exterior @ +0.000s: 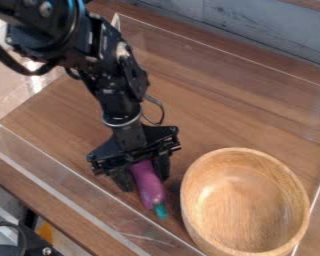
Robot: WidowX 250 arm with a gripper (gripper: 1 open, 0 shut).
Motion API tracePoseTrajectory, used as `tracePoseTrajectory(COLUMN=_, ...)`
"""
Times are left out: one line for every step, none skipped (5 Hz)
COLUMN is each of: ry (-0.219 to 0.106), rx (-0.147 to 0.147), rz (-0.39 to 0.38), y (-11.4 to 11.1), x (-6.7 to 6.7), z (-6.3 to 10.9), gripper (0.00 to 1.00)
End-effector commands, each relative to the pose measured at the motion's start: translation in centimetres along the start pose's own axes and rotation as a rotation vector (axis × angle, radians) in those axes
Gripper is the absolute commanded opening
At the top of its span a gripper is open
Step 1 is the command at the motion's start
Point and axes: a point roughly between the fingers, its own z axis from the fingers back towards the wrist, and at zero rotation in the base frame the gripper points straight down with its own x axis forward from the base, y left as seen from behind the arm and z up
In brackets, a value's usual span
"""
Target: Put the purple eggplant in the brown bowl
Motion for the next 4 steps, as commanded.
tracePoseTrajectory(ry=-0.01, rx=-0.017, rz=-0.003, y=-0.76, x=0.36, z=0.26, gripper=0.0)
tracePoseTrajectory(ry=-0.009, rx=-0.017, rz=-0.003, y=-0.9, x=0.28, z=0.21, gripper=0.0)
tracePoseTrajectory(ry=-0.012, rx=-0.019, rz=-0.003, y=-1.02, x=0.15, z=0.2, gripper=0.0)
tracePoseTrajectory(ry=-0.016, rx=-0.024, rz=-0.004, y=-1.1, x=0.09, z=0.18, gripper=0.0)
